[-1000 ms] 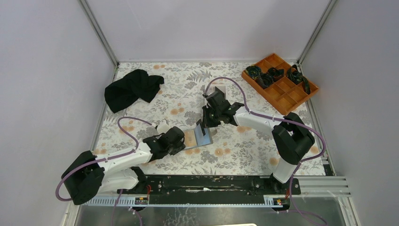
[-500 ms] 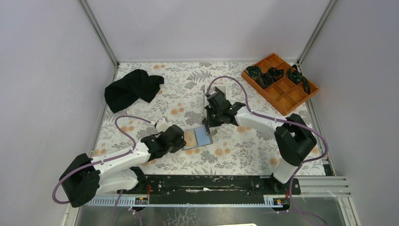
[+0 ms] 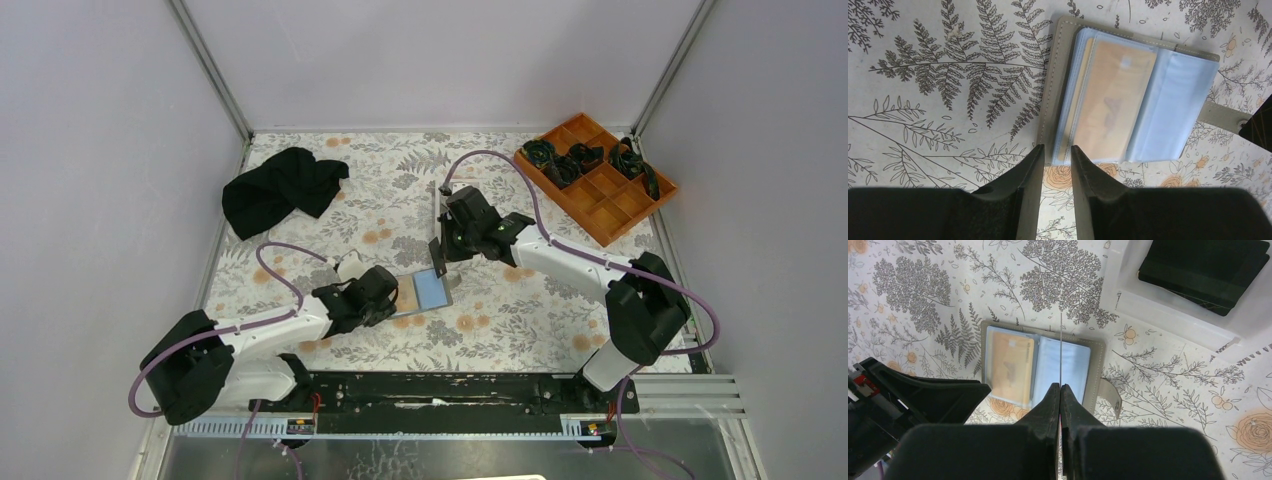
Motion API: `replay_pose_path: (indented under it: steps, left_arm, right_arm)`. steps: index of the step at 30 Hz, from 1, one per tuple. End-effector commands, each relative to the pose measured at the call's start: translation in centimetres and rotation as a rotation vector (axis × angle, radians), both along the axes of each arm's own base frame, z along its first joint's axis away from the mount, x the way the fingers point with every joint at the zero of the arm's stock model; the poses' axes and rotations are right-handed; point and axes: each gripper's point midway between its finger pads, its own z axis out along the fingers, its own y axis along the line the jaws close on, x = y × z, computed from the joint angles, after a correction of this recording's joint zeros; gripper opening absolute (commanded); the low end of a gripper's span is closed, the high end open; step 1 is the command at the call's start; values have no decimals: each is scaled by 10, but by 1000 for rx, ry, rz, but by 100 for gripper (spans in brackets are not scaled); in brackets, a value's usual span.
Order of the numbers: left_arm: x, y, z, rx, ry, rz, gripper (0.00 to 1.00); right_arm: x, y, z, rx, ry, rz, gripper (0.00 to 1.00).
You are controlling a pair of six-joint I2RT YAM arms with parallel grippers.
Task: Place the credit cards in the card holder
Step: Insert the credit card into the card holder.
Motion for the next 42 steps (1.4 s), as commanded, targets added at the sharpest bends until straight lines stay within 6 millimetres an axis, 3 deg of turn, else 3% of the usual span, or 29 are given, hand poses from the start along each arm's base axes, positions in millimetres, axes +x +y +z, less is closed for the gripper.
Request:
replay_pose_path:
  steps: [1,16,42]
  left_arm:
    - [3,0,-3,-3,-19,1,32]
    - [-2,3,-14,12,8,-1,30]
    - [-4,5,-16,33,26,-8,29]
  right_arm:
    - [0,11,24,71,-18,25,0]
    - [-30,34,-11,221,153,63,0]
    - [-38,41,-49,262,215,70,0]
